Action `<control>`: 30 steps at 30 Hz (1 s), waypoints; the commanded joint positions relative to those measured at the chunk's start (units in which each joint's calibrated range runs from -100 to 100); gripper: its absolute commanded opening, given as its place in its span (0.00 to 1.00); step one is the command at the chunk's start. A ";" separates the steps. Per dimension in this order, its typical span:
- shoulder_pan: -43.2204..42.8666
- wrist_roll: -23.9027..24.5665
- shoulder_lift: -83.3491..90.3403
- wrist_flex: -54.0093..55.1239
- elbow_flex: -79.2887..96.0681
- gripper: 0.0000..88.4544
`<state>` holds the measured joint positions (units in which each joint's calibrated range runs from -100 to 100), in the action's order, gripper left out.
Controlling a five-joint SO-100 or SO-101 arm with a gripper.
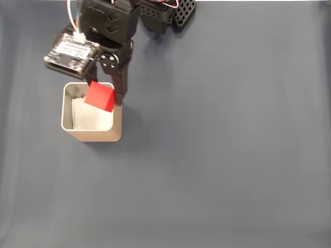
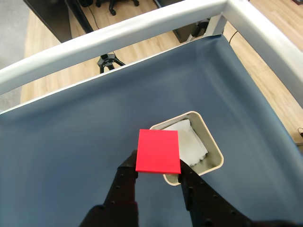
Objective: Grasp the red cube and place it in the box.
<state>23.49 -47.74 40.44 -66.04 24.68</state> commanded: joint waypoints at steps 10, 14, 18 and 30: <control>4.81 0.78 -0.84 4.62 -0.25 0.02; 5.37 1.12 -1.62 5.52 -0.25 0.02; 5.80 1.27 -2.23 5.68 -0.34 0.02; 5.94 1.47 -2.14 5.76 -0.16 0.02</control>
<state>28.90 -46.52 38.21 -61.33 25.23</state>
